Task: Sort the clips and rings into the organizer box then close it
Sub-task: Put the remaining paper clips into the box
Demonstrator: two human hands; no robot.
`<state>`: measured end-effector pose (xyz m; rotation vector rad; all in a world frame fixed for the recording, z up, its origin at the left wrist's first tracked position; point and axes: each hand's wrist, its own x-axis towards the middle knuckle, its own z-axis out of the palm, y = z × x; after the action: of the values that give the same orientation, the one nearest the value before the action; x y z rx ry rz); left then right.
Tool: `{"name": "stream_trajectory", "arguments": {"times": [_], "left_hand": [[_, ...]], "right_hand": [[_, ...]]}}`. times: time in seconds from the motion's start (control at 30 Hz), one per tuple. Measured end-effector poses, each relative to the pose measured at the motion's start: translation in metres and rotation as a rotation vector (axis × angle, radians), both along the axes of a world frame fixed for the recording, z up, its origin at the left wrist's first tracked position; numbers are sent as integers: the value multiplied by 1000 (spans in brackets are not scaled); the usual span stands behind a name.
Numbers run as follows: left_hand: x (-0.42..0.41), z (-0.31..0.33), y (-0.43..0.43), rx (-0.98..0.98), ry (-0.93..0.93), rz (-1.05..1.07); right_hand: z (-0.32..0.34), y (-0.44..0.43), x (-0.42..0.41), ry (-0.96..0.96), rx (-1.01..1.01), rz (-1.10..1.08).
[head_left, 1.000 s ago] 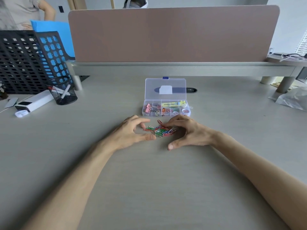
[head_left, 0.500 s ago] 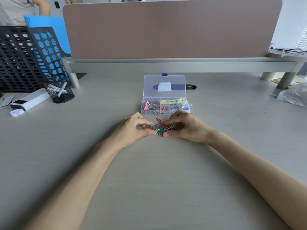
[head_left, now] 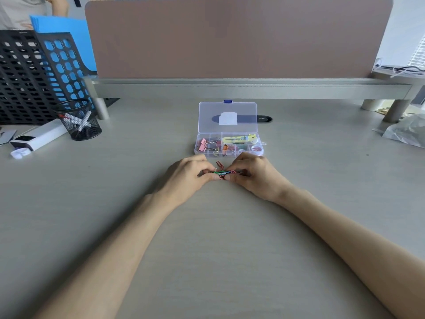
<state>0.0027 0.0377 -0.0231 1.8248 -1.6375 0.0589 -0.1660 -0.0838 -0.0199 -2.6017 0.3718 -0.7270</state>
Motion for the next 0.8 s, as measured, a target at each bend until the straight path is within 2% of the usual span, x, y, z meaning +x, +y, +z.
{"name": "stream_trajectory", "arguments": {"times": [0.17,0.47,0.8], "left_hand": [[0,2,0,-2,-117,-30],[2,1,-2,-56,-140,-15],[9,1,-17,-153,-110,21]], "right_hand": [[-2,-3,1,-2,-72,-63],[-1,-3,0,-3,-129,-123],[1,-11,0,-224,-124,-177]]}}
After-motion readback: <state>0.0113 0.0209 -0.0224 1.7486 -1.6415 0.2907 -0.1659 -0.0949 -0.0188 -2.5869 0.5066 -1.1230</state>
